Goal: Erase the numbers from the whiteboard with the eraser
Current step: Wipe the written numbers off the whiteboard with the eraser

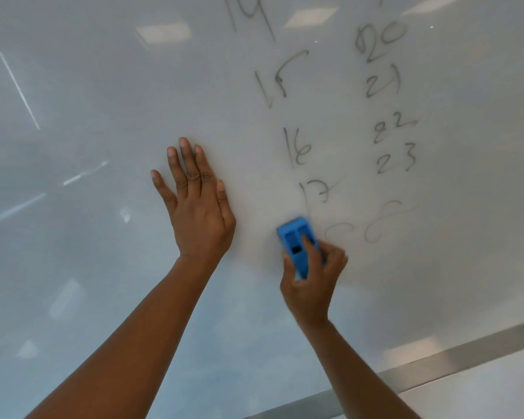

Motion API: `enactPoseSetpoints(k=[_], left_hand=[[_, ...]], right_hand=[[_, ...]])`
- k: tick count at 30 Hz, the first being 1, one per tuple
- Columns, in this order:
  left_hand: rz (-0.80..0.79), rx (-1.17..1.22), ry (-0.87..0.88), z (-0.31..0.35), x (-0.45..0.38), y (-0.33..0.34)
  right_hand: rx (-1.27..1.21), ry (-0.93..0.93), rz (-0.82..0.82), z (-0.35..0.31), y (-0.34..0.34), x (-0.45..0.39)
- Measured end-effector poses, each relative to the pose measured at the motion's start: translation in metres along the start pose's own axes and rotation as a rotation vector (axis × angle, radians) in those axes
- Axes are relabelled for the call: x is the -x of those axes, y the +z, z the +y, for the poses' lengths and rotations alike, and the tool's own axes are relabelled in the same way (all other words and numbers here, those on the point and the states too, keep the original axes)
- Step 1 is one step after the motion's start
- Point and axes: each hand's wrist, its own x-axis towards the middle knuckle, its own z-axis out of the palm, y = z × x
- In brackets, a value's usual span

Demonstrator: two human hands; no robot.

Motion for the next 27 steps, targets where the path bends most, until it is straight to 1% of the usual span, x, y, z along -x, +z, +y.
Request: enactPoseSetpoints(k=[2,4,5,8,9,11,13,17,20,23,24,25,27], left_hand=[[0.008,-0.009,-0.006,0.002,0.001,0.001],[0.019,-0.005,-0.02,0.005,0.001,0.003],[0.029,-0.002,-0.035,0.008,0.001,0.004],[0.039,0.001,-0.071,0.014,0.001,0.006],[0.036,0.005,-0.068,0.013,0.002,0.006],[0.022,0.005,-0.048,0.008,0.003,0.004],[0.022,-0.001,-0.026,0.005,0.003,0.003],[0.037,0.001,-0.046,0.01,0.002,0.003],[0.017,0.0,-0.059,0.012,0.002,0.004],[0.014,-0.002,-0.059,0.015,-0.002,0.005],[0.018,-0.001,-0.062,0.017,-0.003,0.006],[0.024,-0.002,-0.063,0.02,-0.005,0.006],[0.023,0.001,-0.046,0.026,-0.01,0.007]], right_hand=[[-0.018,0.04,0.111,-0.008,0.006,-0.039],[-0.038,0.021,0.106,-0.018,0.011,-0.051],[-0.044,-0.026,0.061,-0.021,0.012,-0.044],[0.008,-0.234,-0.208,-0.016,0.005,0.012],[0.031,-0.278,-0.28,-0.008,0.0,0.029],[0.071,-0.325,-0.334,0.013,-0.011,0.039],[0.089,-0.284,-0.298,0.033,-0.024,0.023],[0.061,-0.093,-0.092,0.055,-0.039,-0.042],[0.006,0.001,0.025,0.047,-0.032,-0.082],[-0.042,0.074,0.103,0.032,-0.022,-0.092],[-0.052,0.058,0.09,0.03,-0.021,-0.089],[-0.058,0.013,0.041,0.029,-0.021,-0.083],[-0.047,-0.104,-0.095,0.036,-0.025,-0.068]])
